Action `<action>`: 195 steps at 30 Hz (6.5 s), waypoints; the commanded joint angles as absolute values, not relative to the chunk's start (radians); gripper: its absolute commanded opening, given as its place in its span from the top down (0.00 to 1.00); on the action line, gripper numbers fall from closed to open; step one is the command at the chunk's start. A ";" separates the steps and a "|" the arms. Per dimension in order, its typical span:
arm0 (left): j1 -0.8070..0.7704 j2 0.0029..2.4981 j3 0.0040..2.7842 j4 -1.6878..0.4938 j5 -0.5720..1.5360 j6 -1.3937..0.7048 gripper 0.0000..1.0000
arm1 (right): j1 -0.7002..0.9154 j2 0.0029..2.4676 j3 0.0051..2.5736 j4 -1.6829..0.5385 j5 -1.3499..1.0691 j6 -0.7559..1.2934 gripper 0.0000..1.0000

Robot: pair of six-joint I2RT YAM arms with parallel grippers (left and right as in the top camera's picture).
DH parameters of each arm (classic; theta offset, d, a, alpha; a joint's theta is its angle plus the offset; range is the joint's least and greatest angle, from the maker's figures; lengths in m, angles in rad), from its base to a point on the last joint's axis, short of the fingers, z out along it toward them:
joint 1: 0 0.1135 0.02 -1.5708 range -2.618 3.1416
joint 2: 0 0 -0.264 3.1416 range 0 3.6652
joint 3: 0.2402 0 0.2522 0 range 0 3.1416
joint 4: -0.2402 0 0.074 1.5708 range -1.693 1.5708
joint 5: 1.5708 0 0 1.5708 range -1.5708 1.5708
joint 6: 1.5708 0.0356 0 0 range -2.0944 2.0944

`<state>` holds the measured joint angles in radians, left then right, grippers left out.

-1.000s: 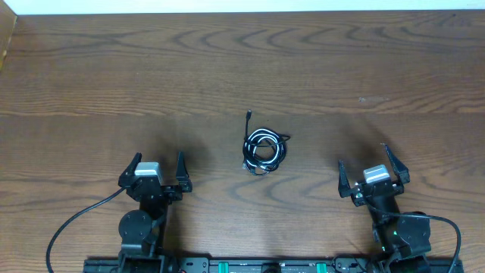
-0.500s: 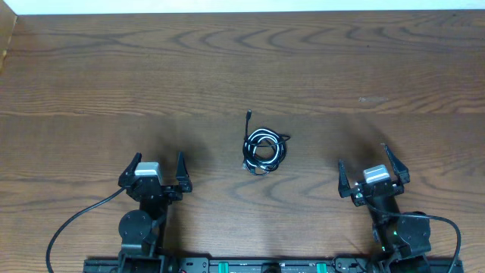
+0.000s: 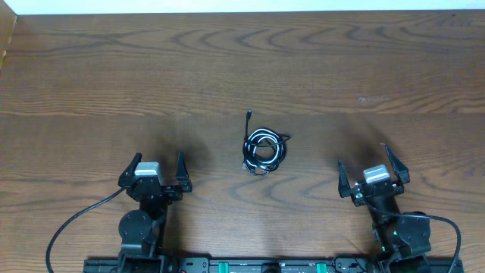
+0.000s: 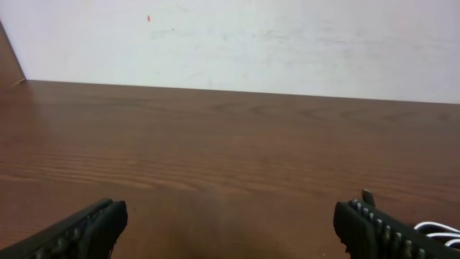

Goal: Untangle cables

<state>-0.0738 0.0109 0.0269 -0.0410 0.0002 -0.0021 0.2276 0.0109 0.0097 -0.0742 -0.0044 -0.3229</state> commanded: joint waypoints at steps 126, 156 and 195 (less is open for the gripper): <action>-0.075 1.329 1.544 -1.496 0.519 -0.185 0.02 | 0.223 0.005 0.005 -0.075 -0.007 -0.330 0.01; -0.247 1.567 1.076 -1.189 0.486 -0.366 0.63 | 0.223 0.005 0.005 -0.075 -0.007 -0.330 0.01; -0.612 1.571 1.047 -0.694 0.036 -0.990 0.53 | 0.223 0.005 0.005 -0.075 -0.007 -0.330 0.01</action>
<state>-0.5941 1.5654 1.0550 -0.7059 0.0795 -0.9546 0.2276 0.0109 0.0082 -0.0719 -0.0048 -0.3229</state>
